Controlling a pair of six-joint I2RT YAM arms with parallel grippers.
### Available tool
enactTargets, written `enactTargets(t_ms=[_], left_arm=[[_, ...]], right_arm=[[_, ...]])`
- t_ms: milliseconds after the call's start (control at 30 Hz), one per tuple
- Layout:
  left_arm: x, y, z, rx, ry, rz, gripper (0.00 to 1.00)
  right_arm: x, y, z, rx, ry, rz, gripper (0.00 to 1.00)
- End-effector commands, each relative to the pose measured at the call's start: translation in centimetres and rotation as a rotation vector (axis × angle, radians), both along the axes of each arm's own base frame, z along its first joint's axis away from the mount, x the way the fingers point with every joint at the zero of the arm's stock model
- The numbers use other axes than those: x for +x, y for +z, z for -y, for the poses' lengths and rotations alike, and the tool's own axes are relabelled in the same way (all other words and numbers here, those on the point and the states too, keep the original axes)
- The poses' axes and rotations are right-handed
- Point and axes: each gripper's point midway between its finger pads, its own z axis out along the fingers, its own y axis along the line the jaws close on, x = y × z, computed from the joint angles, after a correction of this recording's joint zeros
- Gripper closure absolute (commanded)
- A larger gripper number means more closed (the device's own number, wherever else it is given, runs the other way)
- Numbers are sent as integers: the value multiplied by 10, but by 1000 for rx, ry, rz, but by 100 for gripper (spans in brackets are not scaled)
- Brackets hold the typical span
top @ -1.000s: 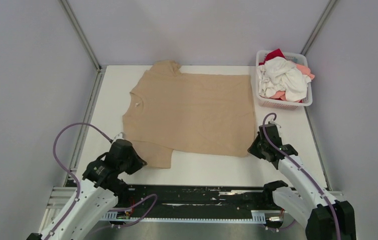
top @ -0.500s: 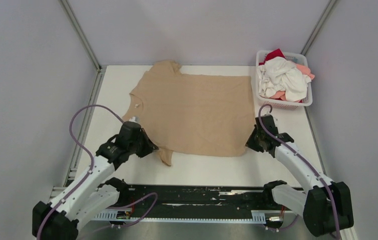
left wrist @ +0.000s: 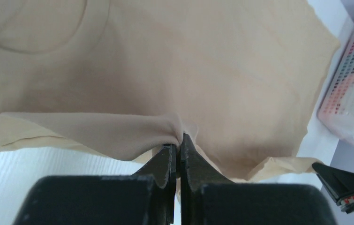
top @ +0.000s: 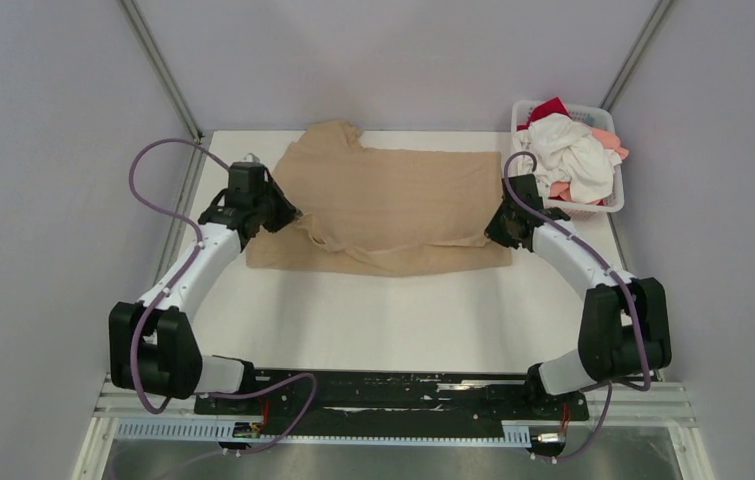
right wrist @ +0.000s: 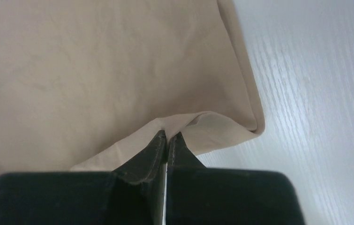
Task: Fold and stack the t-shirts
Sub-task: Fold the flattened tshirt in 1/3 of the way
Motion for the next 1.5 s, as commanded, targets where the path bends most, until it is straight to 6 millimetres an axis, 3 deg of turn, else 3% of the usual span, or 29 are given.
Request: enactTargets(t_ms=[0,100,200,300,600,633,667,700,733,767,833,867,900,933,1000,1033,1067,1100,1133,1167,1200,1233,1300,1467], left_arm=[[40,23,-19,42,38,89,100],[57,30,-28,61,51,97,100],[71,19,-35,89,61,53,100],[86,23,-42,102,74,53,100],[123,-5,-47,138,74,-59,99],[127,-16,-46,140,72,-87,96],[135,-11,-45,137,70,-72,82],[140,-23,-44,136,61,-96,76],[150,-16,-43,134,61,-80,70],[156,-32,-43,139,55,-113,66],[165,-39,-44,144,43,-165,51],[177,-34,-45,146,45,-152,38],[175,-34,-48,158,49,-173,32],[179,-22,-50,161,52,-152,17],[171,-4,-53,174,54,-125,2],[170,6,-53,175,60,-88,1],[155,9,-54,174,60,-83,0],[142,-5,-53,167,54,-96,0],[134,13,-52,157,54,-51,0],[120,-5,-48,138,31,-75,0],[112,4,-44,118,17,-48,0],[101,-13,-36,79,-15,-70,0],[87,-24,-19,-3,-78,-82,0],[80,-62,2,-104,-148,-146,0]], right_arm=[[41,17,6,-18,-16,78,100],[57,15,8,-26,-25,82,100],[66,13,12,-40,-40,85,100],[72,9,17,-51,-56,88,100],[89,-1,23,-68,-66,112,94],[91,-2,24,-73,-66,114,94],[94,-2,24,-79,-67,121,92],[98,-1,25,-87,-69,130,90],[101,2,27,-96,-71,139,89],[104,7,28,-102,-73,152,87],[109,20,27,-110,-54,182,77],[110,29,25,-105,-40,201,69],[109,36,23,-99,-27,215,59],[107,42,21,-94,-12,229,49],[99,51,16,-98,24,249,35],[93,54,12,-104,42,256,29],[87,53,7,-108,62,255,14],[80,55,2,-110,72,259,2],[72,51,-7,-113,97,255,0],[67,53,-15,-115,123,263,0],[61,48,-24,-113,156,255,0],[56,44,-35,-100,190,251,0],[49,32,-54,-59,255,233,0],[41,-8,-79,5,344,156,0]])
